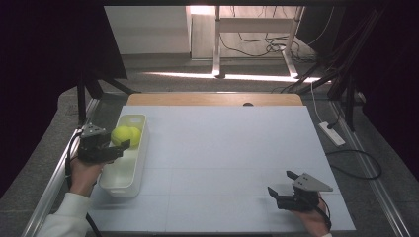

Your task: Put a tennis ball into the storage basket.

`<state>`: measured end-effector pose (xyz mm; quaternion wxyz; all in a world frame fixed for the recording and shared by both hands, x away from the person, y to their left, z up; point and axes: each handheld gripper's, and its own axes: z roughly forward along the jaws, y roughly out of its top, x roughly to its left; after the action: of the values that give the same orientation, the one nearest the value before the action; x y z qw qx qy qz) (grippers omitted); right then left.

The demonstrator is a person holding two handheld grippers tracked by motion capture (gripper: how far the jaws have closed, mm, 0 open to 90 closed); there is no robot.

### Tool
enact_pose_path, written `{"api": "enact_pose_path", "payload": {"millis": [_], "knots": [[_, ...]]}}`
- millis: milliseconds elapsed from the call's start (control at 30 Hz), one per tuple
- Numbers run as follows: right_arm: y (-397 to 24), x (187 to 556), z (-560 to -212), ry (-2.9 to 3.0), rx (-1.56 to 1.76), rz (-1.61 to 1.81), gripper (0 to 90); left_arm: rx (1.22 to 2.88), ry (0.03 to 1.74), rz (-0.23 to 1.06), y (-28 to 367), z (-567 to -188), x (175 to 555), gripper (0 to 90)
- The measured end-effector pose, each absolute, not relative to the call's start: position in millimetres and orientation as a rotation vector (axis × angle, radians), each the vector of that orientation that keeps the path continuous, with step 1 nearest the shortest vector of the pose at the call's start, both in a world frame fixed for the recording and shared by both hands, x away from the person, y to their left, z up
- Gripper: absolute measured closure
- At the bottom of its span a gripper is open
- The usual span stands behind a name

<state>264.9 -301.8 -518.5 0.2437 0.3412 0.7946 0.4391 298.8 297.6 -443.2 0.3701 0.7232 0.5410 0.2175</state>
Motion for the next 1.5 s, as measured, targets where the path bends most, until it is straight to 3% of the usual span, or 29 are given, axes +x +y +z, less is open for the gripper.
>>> {"api": "enact_pose_path", "payload": {"millis": [733, 1267, 1333, 1367, 1500], "knots": [[-301, 265, -519, 2.172, 0.931, 1.196, 9.9, 1.940, 1.438, 0.464, 295, -455, 305, 28.0], [-301, 265, -519, 2.171, 0.928, 1.201, 10.0, 1.960, 1.433, 0.467, 293, -457, 304, 28.0], [-301, 265, -518, 2.170, 0.926, 1.202, 10.0, 1.936, 1.435, 0.485, 294, -456, 303, 29.8], [-301, 265, -518, 2.170, 0.926, 1.202, 10.1, 1.912, 1.441, 0.494, 294, -454, 302, 36.7], [-301, 265, -519, 2.171, 0.925, 1.202, 10.0, 1.910, 1.434, 0.512, 295, -451, 301, 35.2]]}}
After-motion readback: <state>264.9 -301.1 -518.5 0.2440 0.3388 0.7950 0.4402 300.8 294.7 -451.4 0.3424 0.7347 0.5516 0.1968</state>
